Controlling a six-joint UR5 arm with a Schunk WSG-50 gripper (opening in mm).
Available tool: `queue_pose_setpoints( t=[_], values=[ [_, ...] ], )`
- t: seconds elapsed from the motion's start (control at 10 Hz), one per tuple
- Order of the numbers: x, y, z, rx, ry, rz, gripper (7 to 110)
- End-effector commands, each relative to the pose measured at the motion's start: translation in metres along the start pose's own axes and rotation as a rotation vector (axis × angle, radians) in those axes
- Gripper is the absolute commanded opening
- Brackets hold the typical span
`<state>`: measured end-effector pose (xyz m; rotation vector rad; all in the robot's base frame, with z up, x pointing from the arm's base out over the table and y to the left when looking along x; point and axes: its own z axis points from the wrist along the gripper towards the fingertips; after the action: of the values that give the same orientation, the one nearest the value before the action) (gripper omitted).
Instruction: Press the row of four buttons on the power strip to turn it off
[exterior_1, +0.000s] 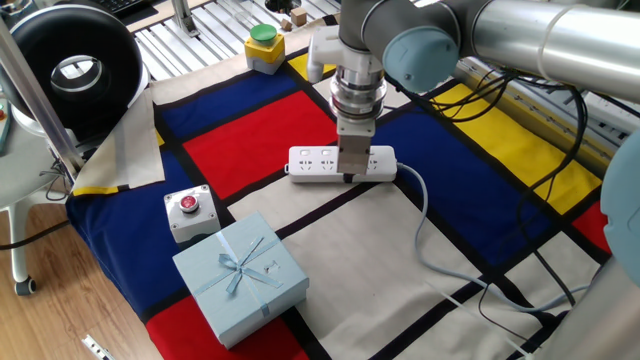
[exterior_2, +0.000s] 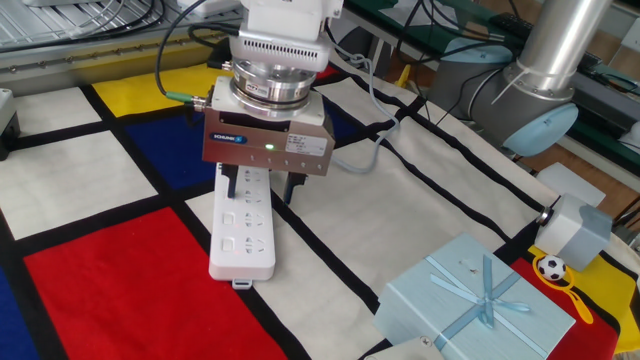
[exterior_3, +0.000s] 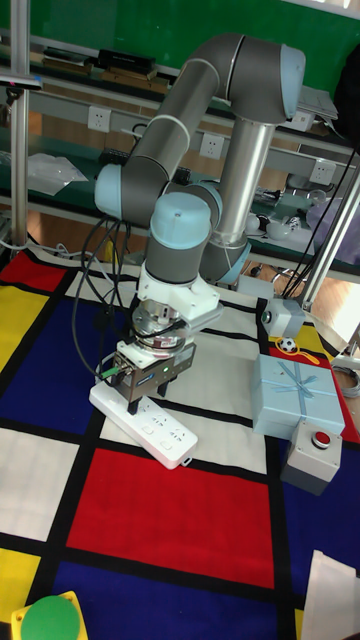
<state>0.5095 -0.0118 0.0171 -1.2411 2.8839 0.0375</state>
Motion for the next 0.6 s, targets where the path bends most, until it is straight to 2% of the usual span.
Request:
queue_pose_setpoints(
  t=[0.0,0.5],
  values=[
    [-0.001,0.002,-0.008,-0.013,-0.009,0.003,66],
    [-0.016,0.005,-0.016,-0.024,-0.018,0.009,66]
  ],
)
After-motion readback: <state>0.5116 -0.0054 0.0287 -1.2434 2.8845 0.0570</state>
